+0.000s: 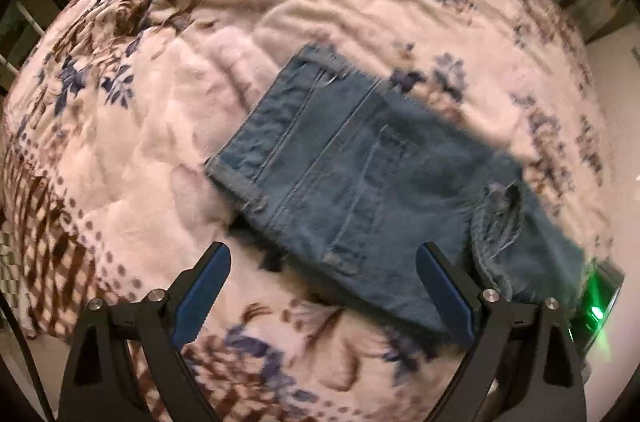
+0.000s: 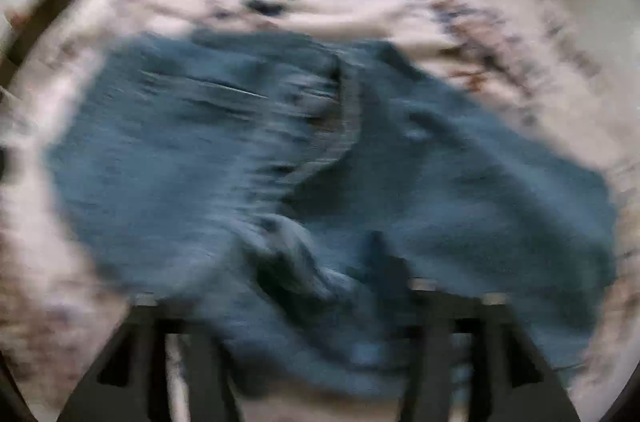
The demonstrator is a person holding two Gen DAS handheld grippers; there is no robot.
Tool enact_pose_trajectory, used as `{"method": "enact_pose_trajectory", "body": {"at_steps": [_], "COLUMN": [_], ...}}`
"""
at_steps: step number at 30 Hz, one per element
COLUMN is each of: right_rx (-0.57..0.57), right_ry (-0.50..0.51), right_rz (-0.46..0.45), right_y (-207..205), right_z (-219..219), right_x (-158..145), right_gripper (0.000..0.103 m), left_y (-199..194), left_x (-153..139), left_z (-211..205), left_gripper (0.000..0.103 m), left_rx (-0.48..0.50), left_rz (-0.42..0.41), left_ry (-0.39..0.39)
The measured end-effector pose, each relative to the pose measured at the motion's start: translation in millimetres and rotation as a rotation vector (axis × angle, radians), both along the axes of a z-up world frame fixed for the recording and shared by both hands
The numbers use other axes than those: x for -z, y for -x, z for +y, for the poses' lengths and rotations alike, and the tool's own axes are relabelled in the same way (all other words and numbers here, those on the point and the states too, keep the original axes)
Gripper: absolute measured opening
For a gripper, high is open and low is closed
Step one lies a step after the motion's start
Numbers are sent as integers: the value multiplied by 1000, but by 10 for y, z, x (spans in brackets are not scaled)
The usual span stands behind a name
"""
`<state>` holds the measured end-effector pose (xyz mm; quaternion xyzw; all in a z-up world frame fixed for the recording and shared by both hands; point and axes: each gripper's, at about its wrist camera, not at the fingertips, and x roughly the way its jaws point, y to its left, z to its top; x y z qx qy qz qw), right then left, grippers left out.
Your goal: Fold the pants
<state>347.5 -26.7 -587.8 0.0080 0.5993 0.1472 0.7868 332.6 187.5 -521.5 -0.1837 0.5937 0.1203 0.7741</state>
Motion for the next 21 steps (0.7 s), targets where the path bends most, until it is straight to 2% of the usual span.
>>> {"method": "enact_pose_trajectory", "body": {"at_steps": [1, 3, 4, 5, 9, 11, 13, 16, 17, 19, 20, 21], "right_rx": [25, 103, 185, 266, 606, 741, 825, 891, 897, 912, 912, 902], "right_ry": [-110, -242, -323, -361, -357, -408, -396, -412, -420, -488, -502, -522], "right_rz": [30, 67, 87, 94, 142, 160, 184, 207, 221, 247, 252, 255], "right_y": [45, 121, 189, 262, 553, 691, 756, 838, 845, 871, 863, 857], "right_z": [-95, -330, -565, -772, -1650, -2047, -2315, -2515, -2538, -2546, -2558, -2540], "right_x": [-128, -308, -413, -486, -487, -367, -215, -33, 17, 76, 95, 108], "right_gripper": [83, 83, 83, 83, 83, 81, 66, 52, 52, 52, 52, 52], "left_y": [-33, -134, -194, -255, -526, -684, -811, -884, -863, -811, -766, -729], "left_x": [-55, -143, -166, -169, 25, 199, 391, 669, 736, 793, 823, 842], "left_z": [-20, -89, -153, -246, -799, -1151, -1442, -1717, -1769, -1818, -1822, -1801], "left_gripper": [95, 95, 95, 95, 95, 95, 95, 93, 82, 54, 48, 36], "left_rx": [-1, 12, 26, 48, 175, 257, 326, 407, 427, 464, 485, 502], "left_rz": [-17, -46, -52, -52, 14, 51, 96, 176, 184, 191, 195, 197], "left_ry": [20, 86, 117, 148, 276, 316, 302, 263, 242, 190, 157, 137]}}
